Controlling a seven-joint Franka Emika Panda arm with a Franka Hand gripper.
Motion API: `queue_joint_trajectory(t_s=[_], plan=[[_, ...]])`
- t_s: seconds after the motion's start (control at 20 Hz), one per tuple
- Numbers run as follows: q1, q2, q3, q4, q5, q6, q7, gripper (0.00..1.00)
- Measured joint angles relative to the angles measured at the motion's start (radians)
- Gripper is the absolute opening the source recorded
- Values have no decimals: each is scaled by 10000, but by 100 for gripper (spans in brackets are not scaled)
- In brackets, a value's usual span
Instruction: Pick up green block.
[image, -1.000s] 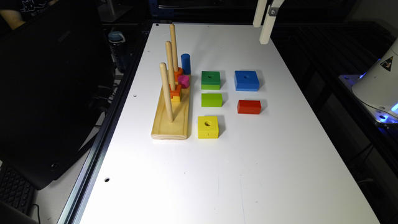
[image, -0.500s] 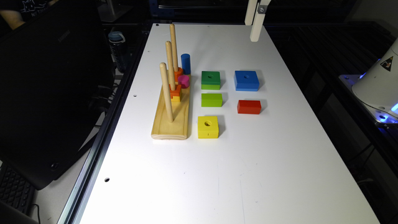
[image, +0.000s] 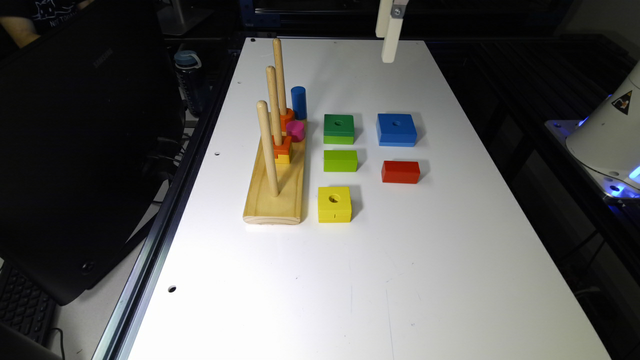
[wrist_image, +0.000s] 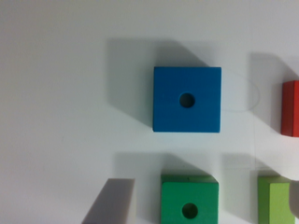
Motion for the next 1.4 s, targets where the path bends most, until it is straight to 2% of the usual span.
queue_joint_trajectory(t_s=[0.4, 0.8, 0.95, 1.1, 1.25, 1.4], plan=[[-14, 152, 0, 180, 0, 0, -14, 100], [-105, 256, 2, 303, 0, 2, -85, 100], [-109, 515, 2, 339, 0, 237, -87, 100], [-115, 766, 0, 532, -2, 310, -89, 100], [-181, 1038, -6, 836, -9, 308, -148, 100], [-209, 1146, -3, 914, -9, 308, -182, 100]])
